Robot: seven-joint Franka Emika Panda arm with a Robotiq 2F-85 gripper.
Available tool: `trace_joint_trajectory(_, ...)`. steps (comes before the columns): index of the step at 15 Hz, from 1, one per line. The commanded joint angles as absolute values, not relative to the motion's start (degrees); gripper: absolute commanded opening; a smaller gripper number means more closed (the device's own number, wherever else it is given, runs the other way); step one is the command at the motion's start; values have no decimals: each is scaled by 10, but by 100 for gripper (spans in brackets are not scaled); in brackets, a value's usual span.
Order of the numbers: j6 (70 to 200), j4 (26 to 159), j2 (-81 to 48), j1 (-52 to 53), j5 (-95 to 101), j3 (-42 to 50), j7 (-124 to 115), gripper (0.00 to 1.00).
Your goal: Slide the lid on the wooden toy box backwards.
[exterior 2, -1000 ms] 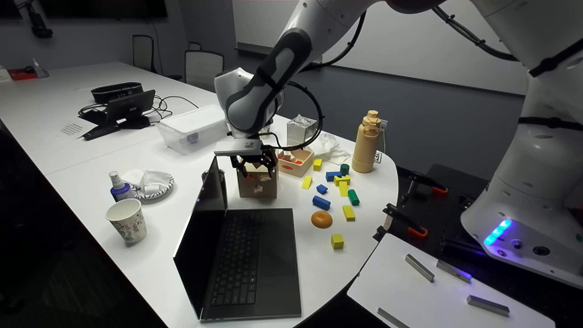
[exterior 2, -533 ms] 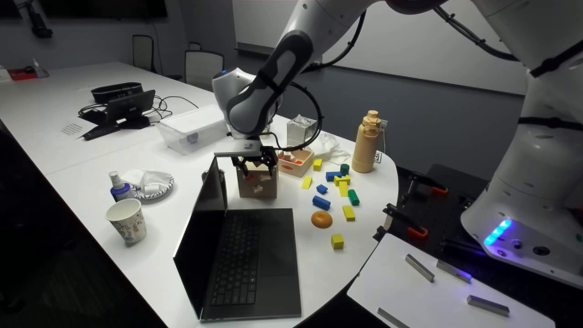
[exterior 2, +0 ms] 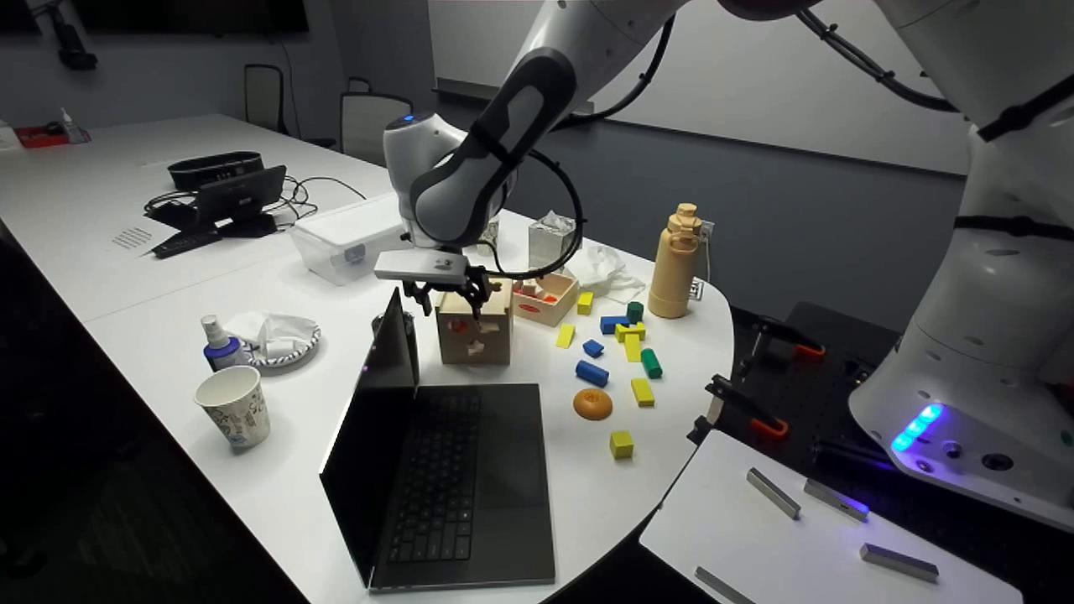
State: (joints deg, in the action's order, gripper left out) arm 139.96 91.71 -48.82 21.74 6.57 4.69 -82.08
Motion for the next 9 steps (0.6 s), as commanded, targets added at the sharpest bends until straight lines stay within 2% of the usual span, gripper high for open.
trace_joint_trajectory(1, 1432, 960, -433, 225, 72, 42, -811, 100)
trace_joint_trajectory(9, 1421, 977, -378, 220, 70, 33, -776, 100)
